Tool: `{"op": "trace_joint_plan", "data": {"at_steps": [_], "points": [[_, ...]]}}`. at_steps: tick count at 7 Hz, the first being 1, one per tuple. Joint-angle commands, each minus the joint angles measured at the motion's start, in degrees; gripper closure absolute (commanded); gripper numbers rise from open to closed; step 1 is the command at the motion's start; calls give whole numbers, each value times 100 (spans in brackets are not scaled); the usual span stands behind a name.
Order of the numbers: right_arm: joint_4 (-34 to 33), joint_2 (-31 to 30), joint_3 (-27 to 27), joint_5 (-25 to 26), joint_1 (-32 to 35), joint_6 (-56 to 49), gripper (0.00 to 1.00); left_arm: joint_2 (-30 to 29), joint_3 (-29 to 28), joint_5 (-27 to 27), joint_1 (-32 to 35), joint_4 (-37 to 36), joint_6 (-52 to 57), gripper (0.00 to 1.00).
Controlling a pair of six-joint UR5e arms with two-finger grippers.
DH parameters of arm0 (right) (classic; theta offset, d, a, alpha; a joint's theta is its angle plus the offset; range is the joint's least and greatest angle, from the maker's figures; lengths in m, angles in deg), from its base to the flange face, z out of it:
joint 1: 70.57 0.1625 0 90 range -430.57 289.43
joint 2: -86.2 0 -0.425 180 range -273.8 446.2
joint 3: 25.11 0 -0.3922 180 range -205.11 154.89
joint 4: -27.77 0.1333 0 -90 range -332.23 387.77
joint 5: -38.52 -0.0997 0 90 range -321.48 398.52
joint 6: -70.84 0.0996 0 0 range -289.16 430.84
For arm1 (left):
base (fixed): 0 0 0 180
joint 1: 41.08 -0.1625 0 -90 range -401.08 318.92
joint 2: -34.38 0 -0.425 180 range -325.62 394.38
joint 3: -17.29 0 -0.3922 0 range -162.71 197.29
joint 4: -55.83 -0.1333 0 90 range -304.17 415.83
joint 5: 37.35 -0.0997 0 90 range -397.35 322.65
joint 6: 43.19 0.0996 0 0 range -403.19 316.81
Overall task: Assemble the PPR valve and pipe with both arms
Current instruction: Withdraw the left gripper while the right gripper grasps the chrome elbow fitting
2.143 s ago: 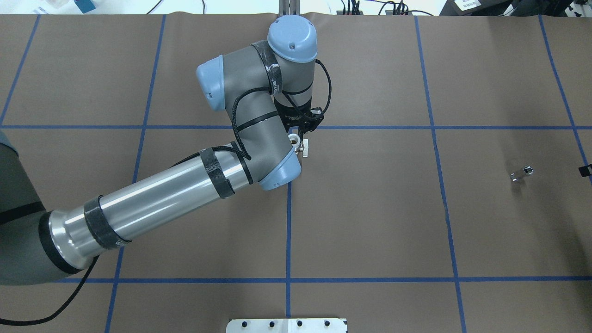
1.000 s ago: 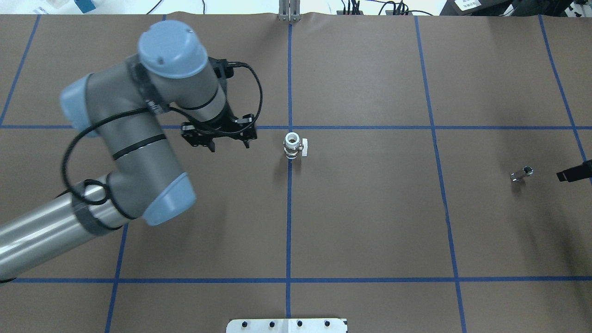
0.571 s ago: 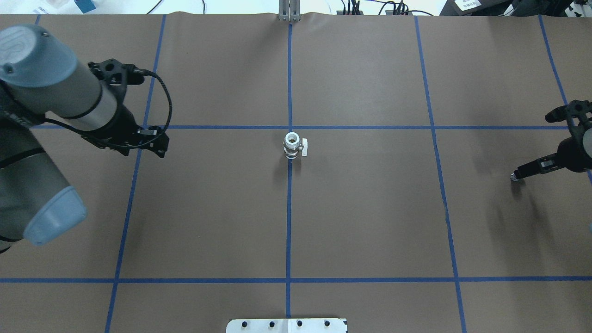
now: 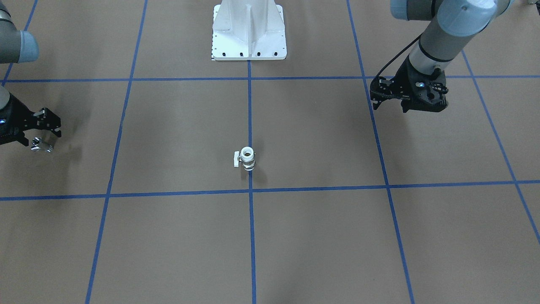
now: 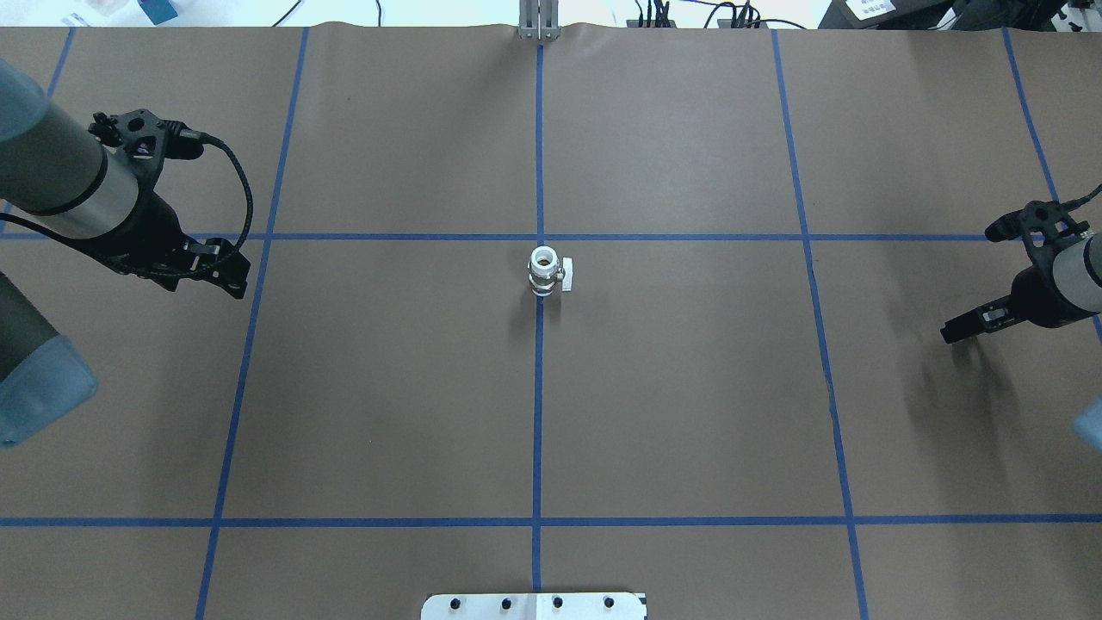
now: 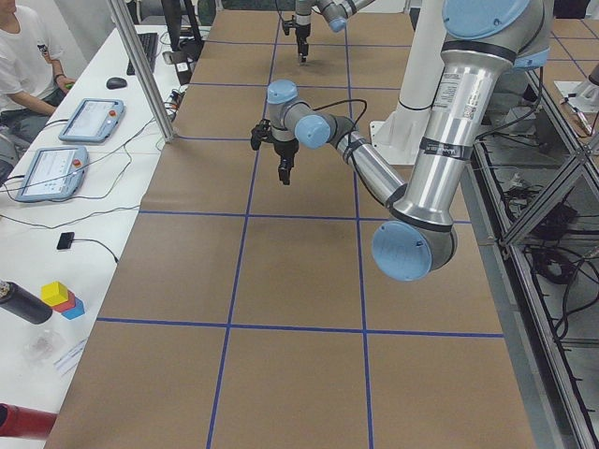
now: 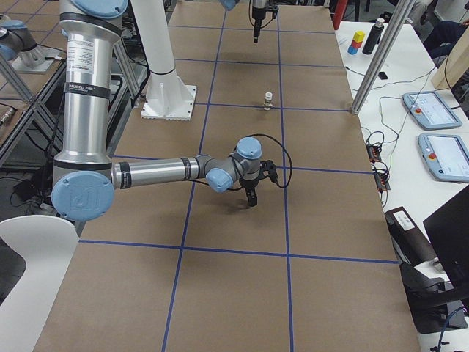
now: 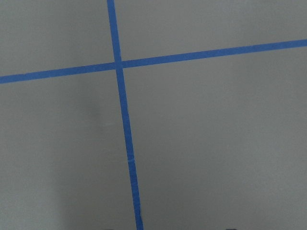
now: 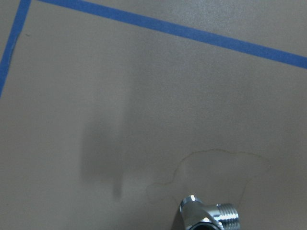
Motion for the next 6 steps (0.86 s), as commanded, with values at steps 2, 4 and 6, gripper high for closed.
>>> {"op": "trace_joint_plan", "data": {"at_steps": [2,4,6], "points": [[14,21,20,-5,3,-82,40,5,-17,3,-1,0,7,17],[14,12,3,3,90,-196,47,5,-43,-5,-1,0,7,17],[22,-14,3,12,134,-302,70,5,-43,-5,-9,0,7,17]]}}
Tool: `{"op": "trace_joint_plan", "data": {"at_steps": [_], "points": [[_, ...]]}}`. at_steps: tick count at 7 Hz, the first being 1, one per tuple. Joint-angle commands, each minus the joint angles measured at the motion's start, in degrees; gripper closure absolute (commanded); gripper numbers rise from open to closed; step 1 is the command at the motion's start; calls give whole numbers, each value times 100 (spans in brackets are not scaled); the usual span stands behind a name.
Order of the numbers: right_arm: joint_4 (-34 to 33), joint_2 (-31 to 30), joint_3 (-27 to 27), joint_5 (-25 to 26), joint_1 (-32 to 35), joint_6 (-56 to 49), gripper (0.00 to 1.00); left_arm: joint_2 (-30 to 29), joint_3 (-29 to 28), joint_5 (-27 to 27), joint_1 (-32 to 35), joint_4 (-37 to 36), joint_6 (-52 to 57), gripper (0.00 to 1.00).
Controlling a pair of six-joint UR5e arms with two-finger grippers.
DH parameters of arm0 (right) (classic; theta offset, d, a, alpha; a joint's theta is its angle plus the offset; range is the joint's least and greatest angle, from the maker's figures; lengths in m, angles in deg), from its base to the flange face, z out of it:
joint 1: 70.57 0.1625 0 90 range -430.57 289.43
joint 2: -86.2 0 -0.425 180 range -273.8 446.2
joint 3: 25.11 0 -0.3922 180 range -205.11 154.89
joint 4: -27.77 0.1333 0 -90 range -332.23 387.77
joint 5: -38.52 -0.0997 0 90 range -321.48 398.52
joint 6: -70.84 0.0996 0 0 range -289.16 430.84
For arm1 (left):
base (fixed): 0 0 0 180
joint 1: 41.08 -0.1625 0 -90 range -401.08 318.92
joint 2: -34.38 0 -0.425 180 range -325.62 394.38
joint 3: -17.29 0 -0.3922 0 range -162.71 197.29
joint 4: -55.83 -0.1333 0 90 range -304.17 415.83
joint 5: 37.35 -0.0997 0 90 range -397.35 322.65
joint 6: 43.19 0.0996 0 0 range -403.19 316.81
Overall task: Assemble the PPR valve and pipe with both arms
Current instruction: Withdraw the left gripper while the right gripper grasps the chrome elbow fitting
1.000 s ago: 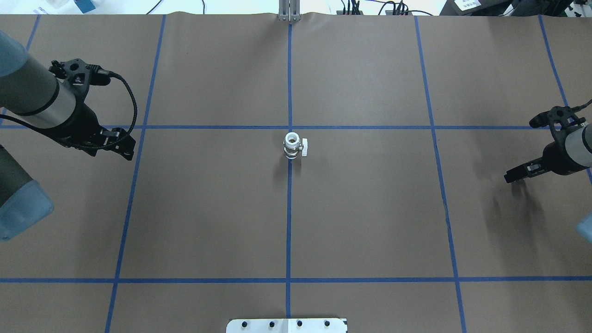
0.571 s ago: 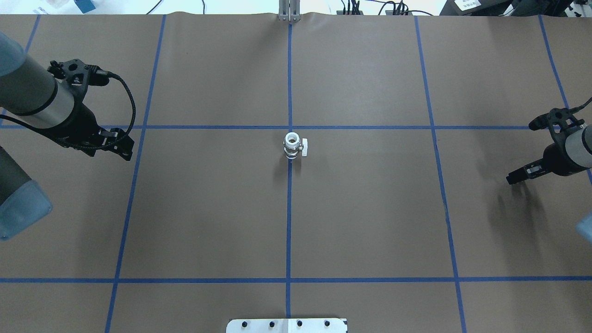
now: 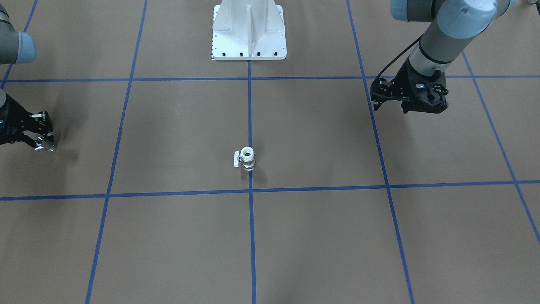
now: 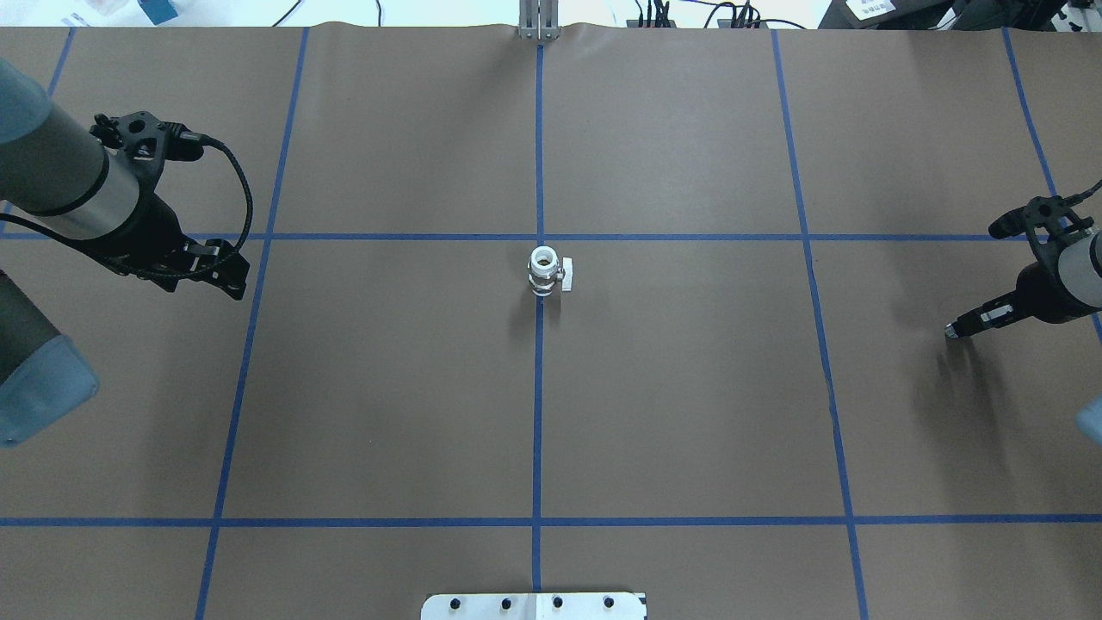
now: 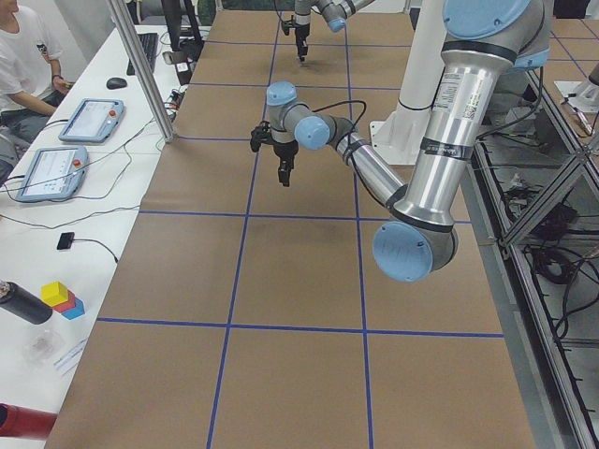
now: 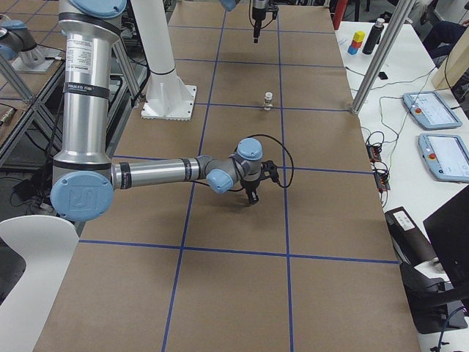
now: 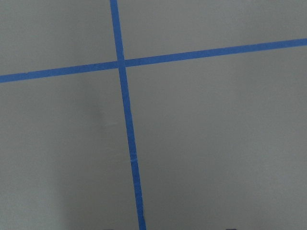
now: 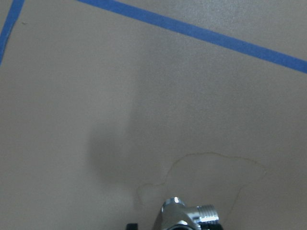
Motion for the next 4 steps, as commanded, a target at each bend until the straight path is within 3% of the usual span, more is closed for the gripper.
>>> {"op": "trace_joint_plan", "data": {"at_steps": [1,2,4], "points": [[7,-21,-34,-5,60,-45,90,0,-10,-9,-3,0,0,17],[-2,-21,-52,-22,104,-45,100,0,-10,-18,-3,0,-9,17],[-2,5,-78,-31,200,-45,100,0,-19,-27,-12,0,0,17]]}}
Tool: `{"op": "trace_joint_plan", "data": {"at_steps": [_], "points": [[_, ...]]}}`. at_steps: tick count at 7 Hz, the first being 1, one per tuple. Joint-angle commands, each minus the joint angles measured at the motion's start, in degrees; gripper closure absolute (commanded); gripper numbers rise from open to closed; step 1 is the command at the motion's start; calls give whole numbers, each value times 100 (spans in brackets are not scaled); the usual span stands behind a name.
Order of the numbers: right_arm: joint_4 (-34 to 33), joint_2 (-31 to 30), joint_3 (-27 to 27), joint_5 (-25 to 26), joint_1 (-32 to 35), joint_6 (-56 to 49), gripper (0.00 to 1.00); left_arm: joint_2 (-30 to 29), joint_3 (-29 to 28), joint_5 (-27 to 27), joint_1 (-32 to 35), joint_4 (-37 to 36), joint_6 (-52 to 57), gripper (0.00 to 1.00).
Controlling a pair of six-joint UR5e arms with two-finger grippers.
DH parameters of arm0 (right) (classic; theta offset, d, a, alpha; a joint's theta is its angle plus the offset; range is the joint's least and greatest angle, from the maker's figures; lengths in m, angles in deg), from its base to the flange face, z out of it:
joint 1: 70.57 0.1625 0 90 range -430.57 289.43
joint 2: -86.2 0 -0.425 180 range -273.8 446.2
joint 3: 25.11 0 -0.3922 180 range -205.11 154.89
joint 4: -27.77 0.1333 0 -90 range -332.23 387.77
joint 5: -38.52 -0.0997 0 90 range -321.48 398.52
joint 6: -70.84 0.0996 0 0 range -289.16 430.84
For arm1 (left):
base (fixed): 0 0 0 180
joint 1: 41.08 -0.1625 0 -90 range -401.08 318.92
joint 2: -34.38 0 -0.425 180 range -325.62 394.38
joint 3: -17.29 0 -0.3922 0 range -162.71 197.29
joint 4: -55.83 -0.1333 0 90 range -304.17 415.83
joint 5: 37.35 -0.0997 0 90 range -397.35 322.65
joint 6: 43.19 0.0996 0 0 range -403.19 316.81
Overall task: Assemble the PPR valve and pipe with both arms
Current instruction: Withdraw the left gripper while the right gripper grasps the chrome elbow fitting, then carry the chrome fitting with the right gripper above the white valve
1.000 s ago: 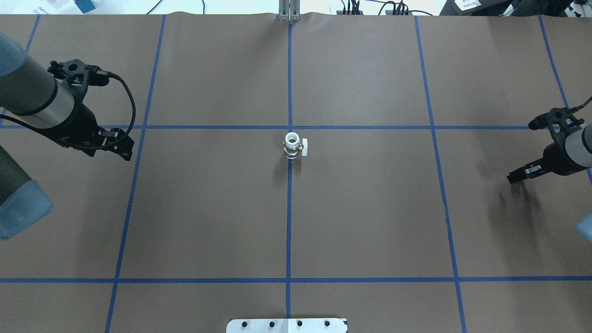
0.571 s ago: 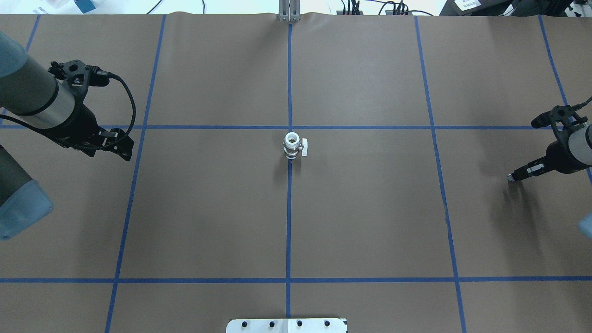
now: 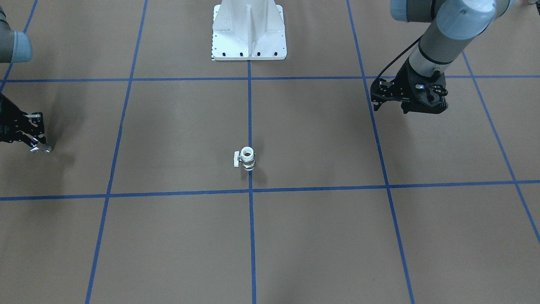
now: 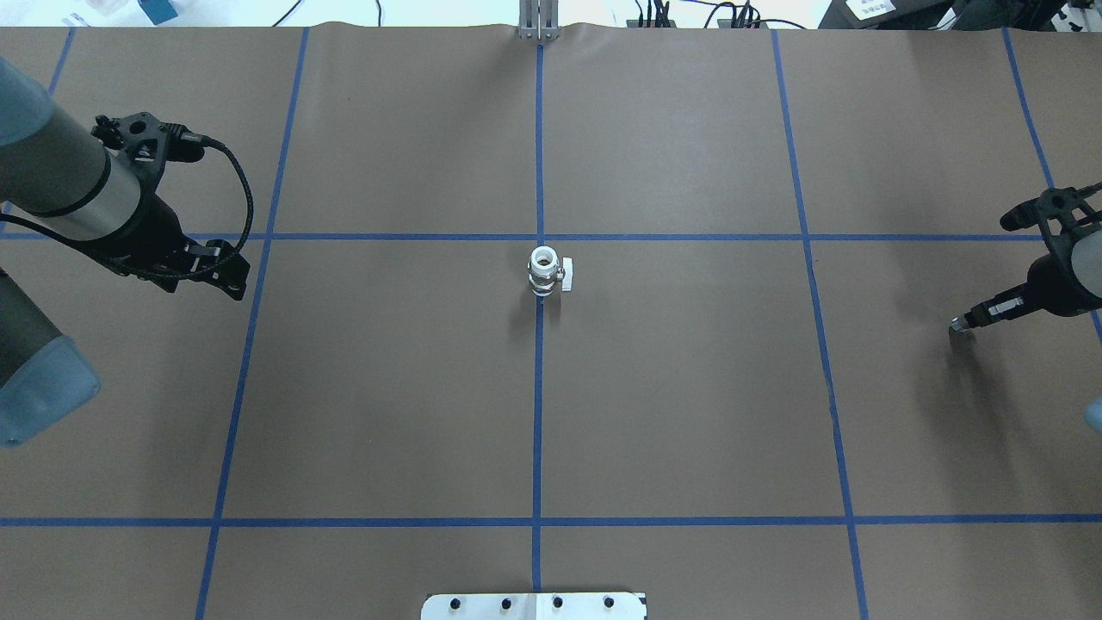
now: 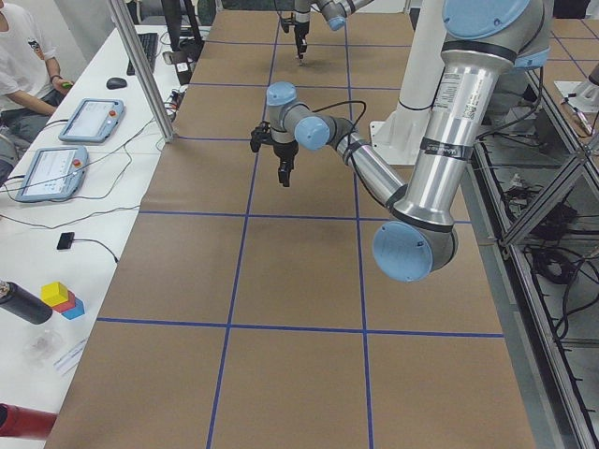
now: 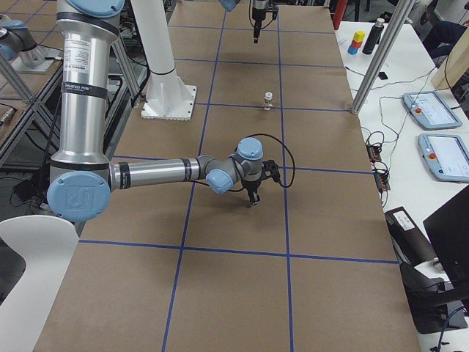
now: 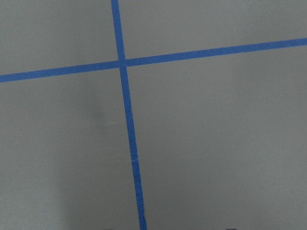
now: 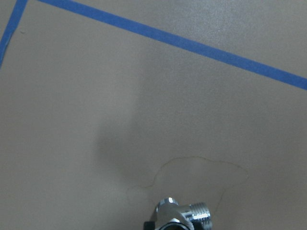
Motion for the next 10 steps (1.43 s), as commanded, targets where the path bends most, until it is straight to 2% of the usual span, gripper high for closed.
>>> {"op": "trace_joint_plan", "data": {"at_steps": [1,2,3,5,6,7,8,10], "points": [[-53,33,-163,3,84,61,100,0,5,-8,6,0,2,17],[-228,86,-365,-5,84,157,100,9,5,-8,6,0,2,17],[-934,408,-750,-14,75,471,100,87,40,1,14,9,20,17],[-2961,1924,-1139,-49,-55,1253,100,490,128,36,267,35,710,15],[-3720,2854,-1071,3,-492,1839,100,736,172,45,496,35,1166,13],[-3910,3525,-887,47,-853,2759,100,904,164,280,724,35,1441,1],[-3912,3923,-790,230,-1230,3438,100,1027,137,552,953,18,1748,1],[-3895,4759,-229,600,-1751,4234,100,1160,120,581,1130,-35,1778,0]]}}
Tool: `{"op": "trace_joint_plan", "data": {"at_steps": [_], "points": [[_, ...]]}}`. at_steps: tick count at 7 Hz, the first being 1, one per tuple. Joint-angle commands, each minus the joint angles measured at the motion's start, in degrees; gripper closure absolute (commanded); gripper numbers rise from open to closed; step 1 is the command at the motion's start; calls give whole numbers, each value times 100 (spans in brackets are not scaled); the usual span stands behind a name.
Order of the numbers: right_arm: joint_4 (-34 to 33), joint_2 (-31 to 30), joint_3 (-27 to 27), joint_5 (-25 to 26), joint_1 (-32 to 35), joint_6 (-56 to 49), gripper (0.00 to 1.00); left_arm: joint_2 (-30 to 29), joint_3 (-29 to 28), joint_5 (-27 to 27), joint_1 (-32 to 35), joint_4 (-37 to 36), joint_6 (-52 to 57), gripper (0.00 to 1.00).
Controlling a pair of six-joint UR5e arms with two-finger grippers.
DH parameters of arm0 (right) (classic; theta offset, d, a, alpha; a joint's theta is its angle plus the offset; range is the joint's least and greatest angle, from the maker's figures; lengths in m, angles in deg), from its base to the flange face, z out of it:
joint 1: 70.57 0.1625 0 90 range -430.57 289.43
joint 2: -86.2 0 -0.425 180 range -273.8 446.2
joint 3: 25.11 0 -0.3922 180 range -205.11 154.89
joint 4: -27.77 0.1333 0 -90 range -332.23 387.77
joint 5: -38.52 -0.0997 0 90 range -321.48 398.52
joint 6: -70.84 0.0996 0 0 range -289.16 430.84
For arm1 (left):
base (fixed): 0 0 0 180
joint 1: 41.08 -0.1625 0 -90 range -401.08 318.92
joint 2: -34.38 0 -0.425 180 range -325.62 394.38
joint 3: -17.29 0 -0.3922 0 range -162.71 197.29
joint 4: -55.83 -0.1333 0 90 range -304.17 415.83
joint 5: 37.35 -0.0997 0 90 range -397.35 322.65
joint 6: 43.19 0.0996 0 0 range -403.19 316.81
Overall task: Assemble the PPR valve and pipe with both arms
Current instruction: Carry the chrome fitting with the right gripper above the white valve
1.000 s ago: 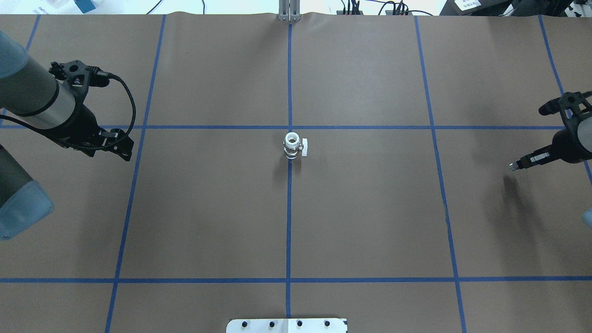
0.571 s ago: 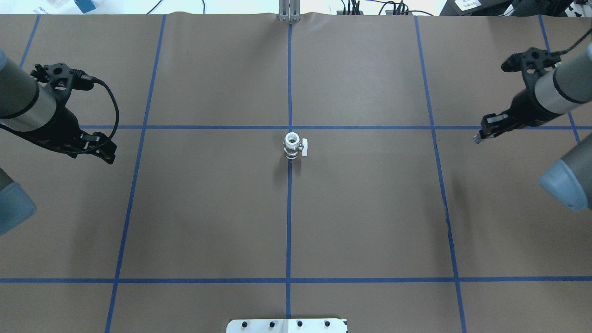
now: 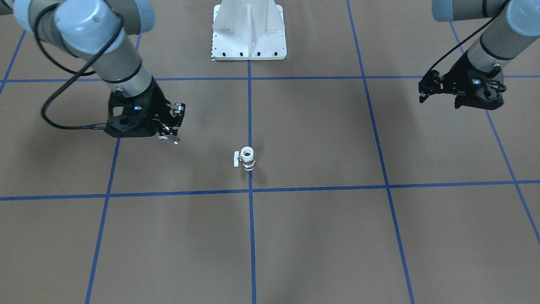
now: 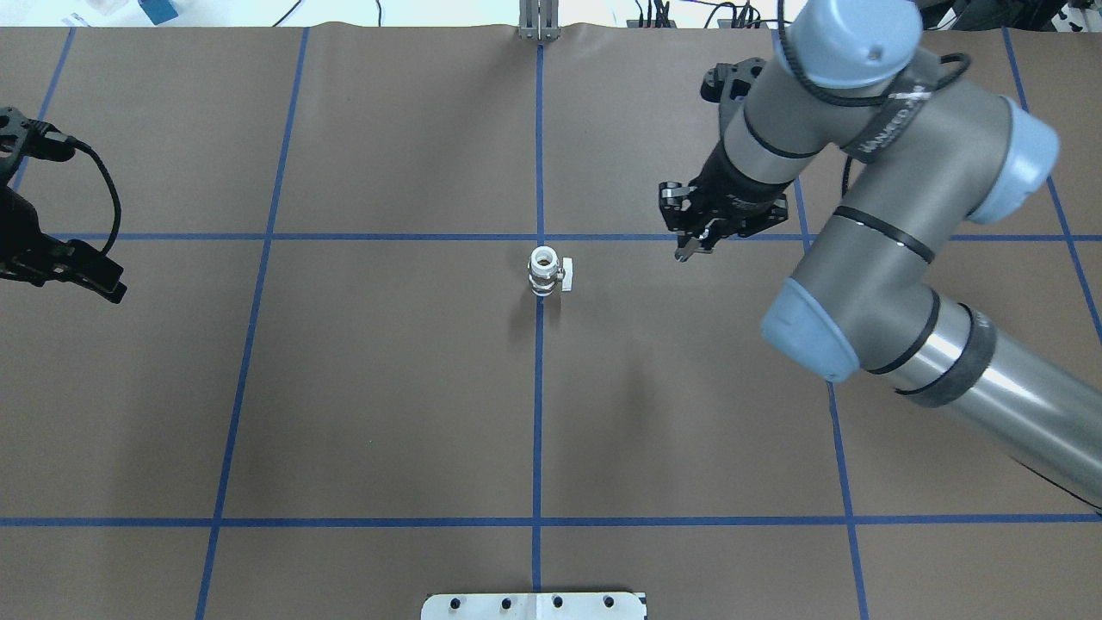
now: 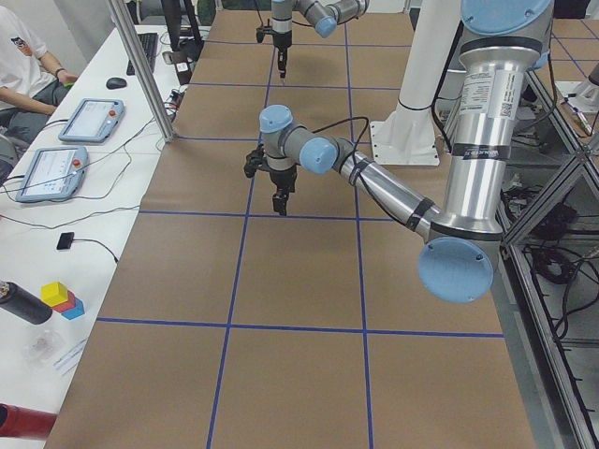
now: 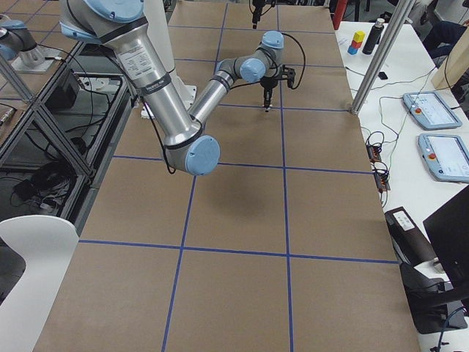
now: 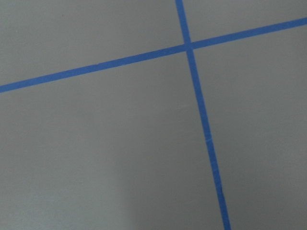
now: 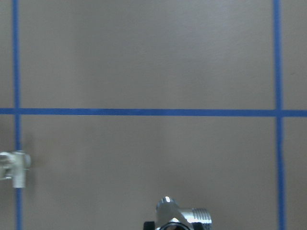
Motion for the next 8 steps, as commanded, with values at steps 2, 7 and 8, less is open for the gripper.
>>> {"op": "trace_joint_plan", "data": {"at_steps": [2,7,8], "points": [[6,1156,1020,444,-504,740,100,86,9,16,231,-34,-6,0],[32,1687,1674,568,-618,881,100,315,-8,-1,240,98,55,0],[32,1687,1674,611,-645,881,100,323,1,-1,240,107,64,0]]}}
